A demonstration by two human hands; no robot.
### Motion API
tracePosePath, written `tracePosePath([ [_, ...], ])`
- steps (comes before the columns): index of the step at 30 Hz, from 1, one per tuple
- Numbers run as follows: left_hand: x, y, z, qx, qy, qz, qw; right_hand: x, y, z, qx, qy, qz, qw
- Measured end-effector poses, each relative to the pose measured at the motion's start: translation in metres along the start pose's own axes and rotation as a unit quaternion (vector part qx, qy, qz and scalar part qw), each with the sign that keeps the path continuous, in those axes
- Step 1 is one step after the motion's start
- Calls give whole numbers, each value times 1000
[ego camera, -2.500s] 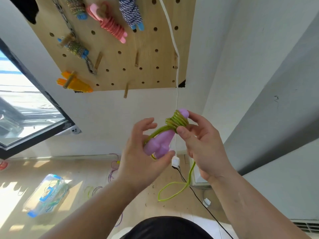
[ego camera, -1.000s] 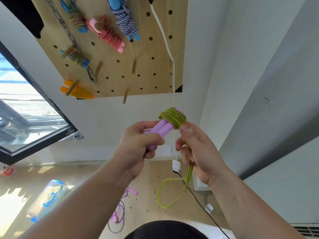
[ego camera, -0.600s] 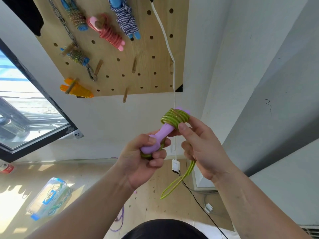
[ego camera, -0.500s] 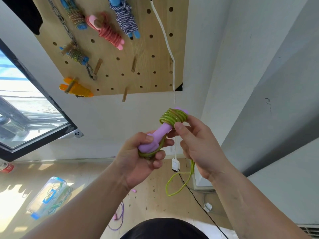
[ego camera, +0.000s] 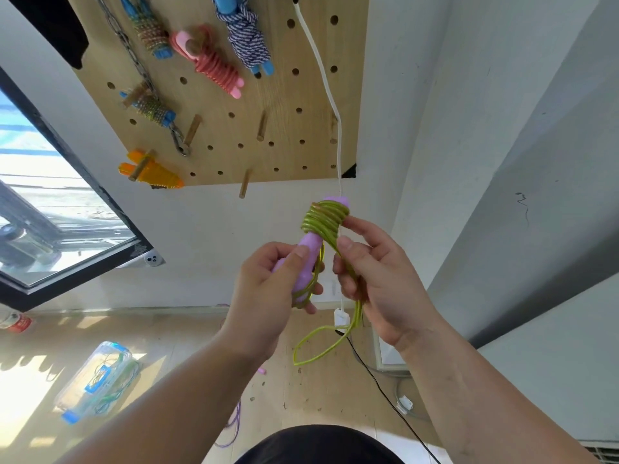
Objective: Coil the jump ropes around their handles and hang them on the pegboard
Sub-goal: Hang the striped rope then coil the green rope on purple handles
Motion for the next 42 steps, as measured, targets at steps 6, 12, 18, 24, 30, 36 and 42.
tracePosePath([
  [6,25,-8,-10,-152,-145,-89,974,-14,10,-4,-43,-2,-42,998],
  [12,43,-20,-21,-268,-231,-159,922,-12,9,-20,-99,-63,-65,991],
  [18,38,-24,-41,-329,-210,-168,905,-22,10,-4,-90,-118,-41,988],
  [24,-3,2,-35,-120,49,-23,991,-29,11,21,-44,-141,104,984],
  [30,-1,-3,3,223,424,-42,877,-19,18,35,15,-95,148,984],
  [36,-34,9,28,314,420,-3,851,14,24,33,23,-99,90,991],
  [42,-87,31,37,183,302,28,935,58,35,21,0,-115,20,993],
])
Point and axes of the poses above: each hand's wrist, its own y-axis towards the middle knuckle, its own x-axis out of the palm, z = x × y, the point moved 9 cm from there along y, towards the middle knuckle, and after that the axes turned 13 degrees about -y, right-handed, at the moved point
